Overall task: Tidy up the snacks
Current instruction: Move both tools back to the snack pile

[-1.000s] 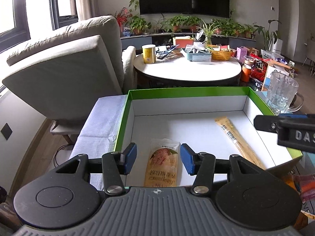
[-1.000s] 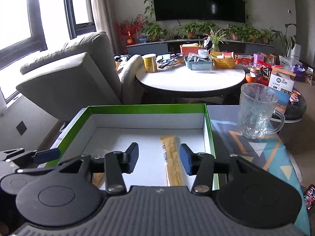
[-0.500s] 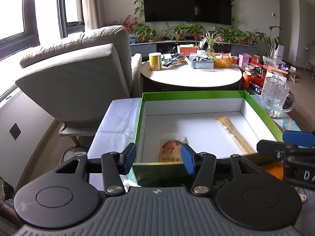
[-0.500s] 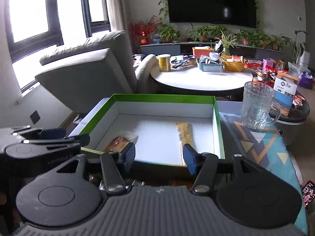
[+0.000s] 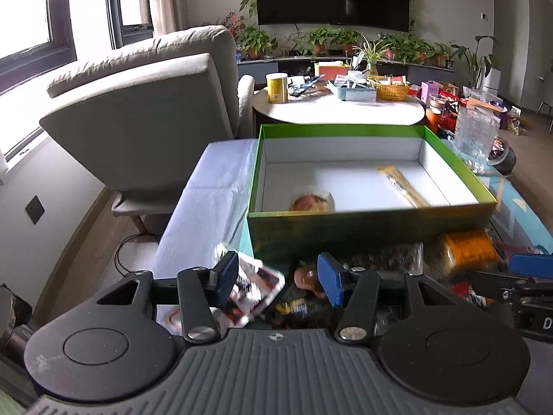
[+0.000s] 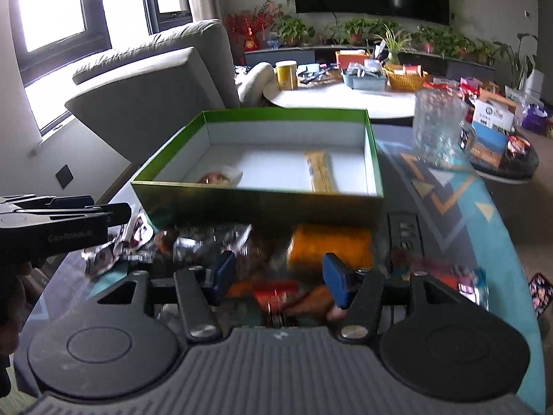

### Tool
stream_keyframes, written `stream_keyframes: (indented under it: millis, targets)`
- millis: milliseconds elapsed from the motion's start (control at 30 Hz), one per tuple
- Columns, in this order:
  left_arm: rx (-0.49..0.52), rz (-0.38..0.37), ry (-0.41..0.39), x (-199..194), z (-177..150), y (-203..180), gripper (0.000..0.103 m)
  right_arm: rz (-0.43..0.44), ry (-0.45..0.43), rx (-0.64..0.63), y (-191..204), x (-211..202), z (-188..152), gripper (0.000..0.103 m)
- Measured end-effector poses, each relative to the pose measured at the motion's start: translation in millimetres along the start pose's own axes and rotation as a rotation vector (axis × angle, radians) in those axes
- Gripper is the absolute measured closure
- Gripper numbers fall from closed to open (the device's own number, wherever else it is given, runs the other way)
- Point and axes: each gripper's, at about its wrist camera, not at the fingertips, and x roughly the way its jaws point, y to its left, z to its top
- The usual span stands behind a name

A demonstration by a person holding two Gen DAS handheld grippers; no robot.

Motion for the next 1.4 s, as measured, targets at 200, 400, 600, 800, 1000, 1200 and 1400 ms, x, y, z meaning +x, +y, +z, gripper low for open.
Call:
stream_keyframes:
  millis: [200,400,600,800,1000,1200,1400]
  targets:
    - [0.060,-0.042,0.006,-13,-22,-4,0.055,0.006,0.038,0.048,-12,-4,-18,0.045]
    - [0.154,-0.098,0.031,-19,-42,-18,0.055,0.037,0.051,0.079,-12,-14,-26,0.045]
    - [0.089,-0.072,0.059,-20,-49,-7,0.055,0.174,0.105,0.080,4,-15,-36,0.045]
    - [0.049,-0.029,0.059,-26,-54,11,0.055,0.213,0.184,0.089,23,0,-42,0.032]
    - [0.022,-0.030,0.069,-24,-56,16,0.055,0.259,0.259,0.097,38,11,-49,0.032]
    - [0.020,-0.032,0.068,-24,-57,16,0.055,0.232,0.251,0.151,39,10,-47,0.033]
    - [0.033,-0.014,0.074,-17,-59,16,0.055,0.203,0.270,0.093,56,17,-42,0.069]
